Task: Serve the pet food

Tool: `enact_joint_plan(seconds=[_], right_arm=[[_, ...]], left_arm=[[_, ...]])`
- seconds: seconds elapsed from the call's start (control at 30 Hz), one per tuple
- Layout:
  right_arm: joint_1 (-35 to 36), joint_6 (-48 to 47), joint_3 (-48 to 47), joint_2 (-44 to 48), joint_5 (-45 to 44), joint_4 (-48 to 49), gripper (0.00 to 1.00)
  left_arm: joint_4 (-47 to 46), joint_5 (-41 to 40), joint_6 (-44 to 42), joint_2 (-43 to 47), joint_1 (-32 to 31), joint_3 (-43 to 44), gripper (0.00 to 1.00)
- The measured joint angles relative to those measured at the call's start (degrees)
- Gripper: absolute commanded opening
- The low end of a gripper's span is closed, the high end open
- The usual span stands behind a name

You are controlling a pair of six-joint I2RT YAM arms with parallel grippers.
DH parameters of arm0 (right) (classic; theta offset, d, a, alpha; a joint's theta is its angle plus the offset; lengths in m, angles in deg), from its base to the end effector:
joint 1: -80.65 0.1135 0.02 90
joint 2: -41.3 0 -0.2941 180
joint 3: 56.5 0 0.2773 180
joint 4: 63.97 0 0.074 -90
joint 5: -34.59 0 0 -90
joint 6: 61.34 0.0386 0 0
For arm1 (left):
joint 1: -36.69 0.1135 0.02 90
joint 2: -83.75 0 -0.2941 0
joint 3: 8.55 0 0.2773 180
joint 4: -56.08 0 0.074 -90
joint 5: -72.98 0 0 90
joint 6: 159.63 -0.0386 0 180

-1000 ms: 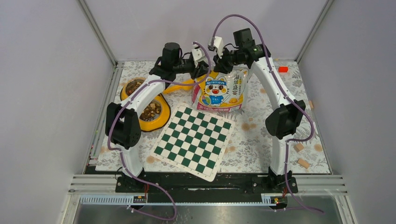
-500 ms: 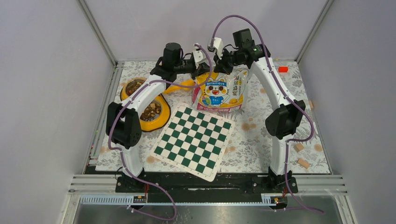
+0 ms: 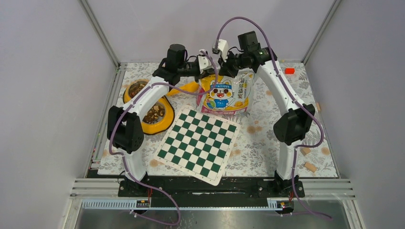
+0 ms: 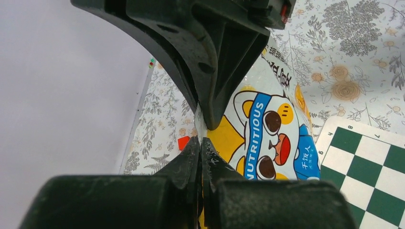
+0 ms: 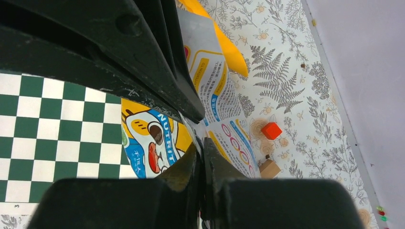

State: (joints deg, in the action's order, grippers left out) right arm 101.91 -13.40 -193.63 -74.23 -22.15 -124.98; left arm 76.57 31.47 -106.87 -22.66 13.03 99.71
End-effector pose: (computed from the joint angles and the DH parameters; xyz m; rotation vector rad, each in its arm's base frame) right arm 0.4459 0.1962 0.4135 -1.3820 1.6650 0.4466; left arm 0.4231 -0.2169 0.3727 1.3671 1.2150 -0.6305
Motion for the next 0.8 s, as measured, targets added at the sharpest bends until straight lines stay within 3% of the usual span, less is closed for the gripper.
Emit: enact_joint_plan(seconds=[0.43,0.8], right_arm=[[-0.1,-3.9,10.6,7.3,-4.3,4.9,0.09],[-3.7,-5.7,13.4,10.4,-9.5,5.1,0.08]], left_arm=[[8.5,-0.1,-12.2,2.6,0.2,-0.3,0.0],[12.3,-2.3,-16.3,4.7,3.1,-2.3,0.0]])
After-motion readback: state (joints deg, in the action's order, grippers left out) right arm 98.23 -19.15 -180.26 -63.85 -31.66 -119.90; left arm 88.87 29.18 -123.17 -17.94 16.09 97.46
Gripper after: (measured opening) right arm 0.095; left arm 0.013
